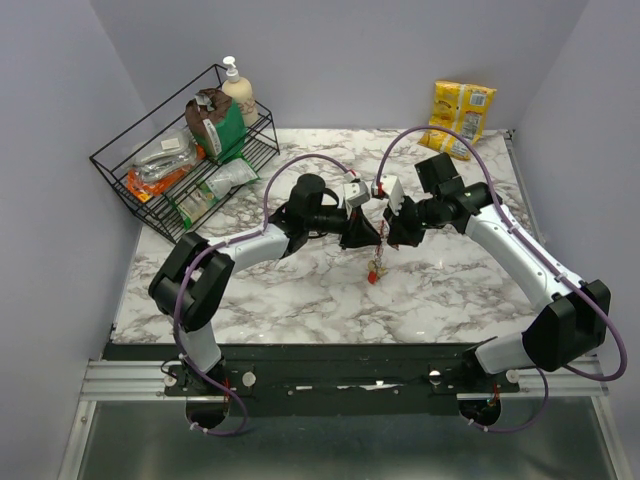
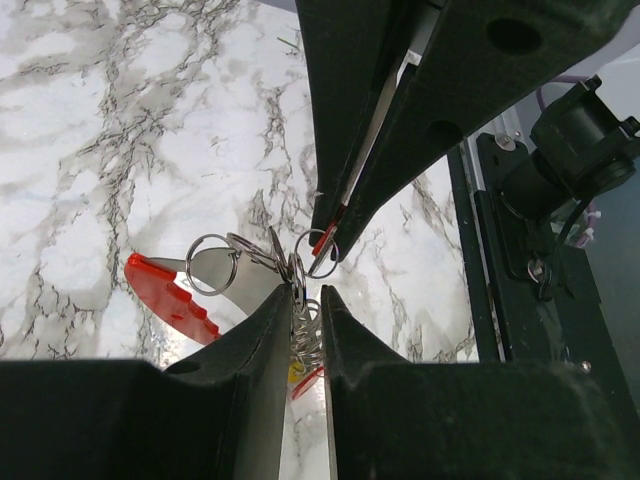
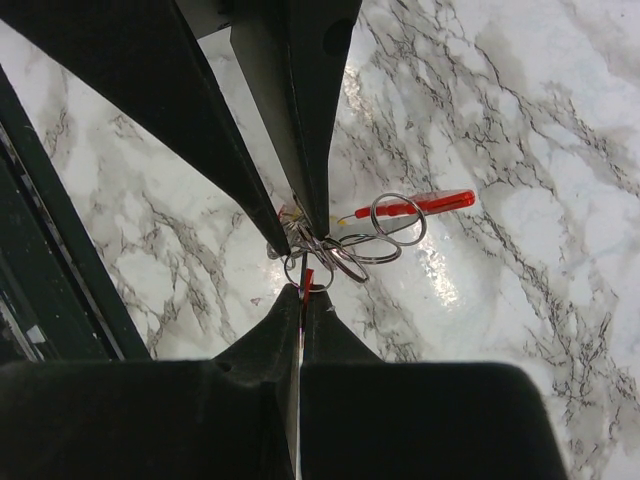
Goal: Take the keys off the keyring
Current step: Remove the key from the keyring.
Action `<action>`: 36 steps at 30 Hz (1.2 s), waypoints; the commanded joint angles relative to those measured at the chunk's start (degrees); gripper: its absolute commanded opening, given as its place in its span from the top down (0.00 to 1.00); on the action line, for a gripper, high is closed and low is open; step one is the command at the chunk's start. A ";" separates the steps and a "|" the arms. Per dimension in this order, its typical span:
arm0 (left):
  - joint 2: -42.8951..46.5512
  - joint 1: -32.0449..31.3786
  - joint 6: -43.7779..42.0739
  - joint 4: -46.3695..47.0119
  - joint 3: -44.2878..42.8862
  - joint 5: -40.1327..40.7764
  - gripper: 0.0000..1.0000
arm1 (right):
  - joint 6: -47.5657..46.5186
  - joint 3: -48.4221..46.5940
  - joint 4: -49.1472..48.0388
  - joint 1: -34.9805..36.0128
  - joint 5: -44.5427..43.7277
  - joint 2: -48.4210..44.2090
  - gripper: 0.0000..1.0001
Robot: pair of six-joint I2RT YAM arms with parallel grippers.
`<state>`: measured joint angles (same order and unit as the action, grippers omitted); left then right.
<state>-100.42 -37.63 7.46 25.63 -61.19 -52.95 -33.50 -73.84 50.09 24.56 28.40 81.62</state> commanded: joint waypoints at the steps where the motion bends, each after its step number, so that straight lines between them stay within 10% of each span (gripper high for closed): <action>1: -0.65 -0.25 0.01 0.92 -1.13 -0.93 0.73 | 0.27 0.63 -0.08 0.05 2.18 -0.68 0.93; 7: -1.00 -0.25 1.67 2.06 -1.56 -2.07 0.74 | 0.27 0.01 0.45 0.05 2.36 0.02 0.93; 13: -1.62 -0.34 3.26 4.34 -1.30 -3.13 1.00 | 0.10 0.19 0.28 0.05 2.01 -0.15 0.93; 36: 2.42 2.29 13.97 18.84 4.76 -6.90 1.00 | -1.31 4.50 -1.75 -2.14 -1.16 -0.24 0.93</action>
<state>-100.38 -35.68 17.12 37.04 -57.54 -57.69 -34.06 -70.46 49.10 22.90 27.94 81.19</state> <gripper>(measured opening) 0.009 0.069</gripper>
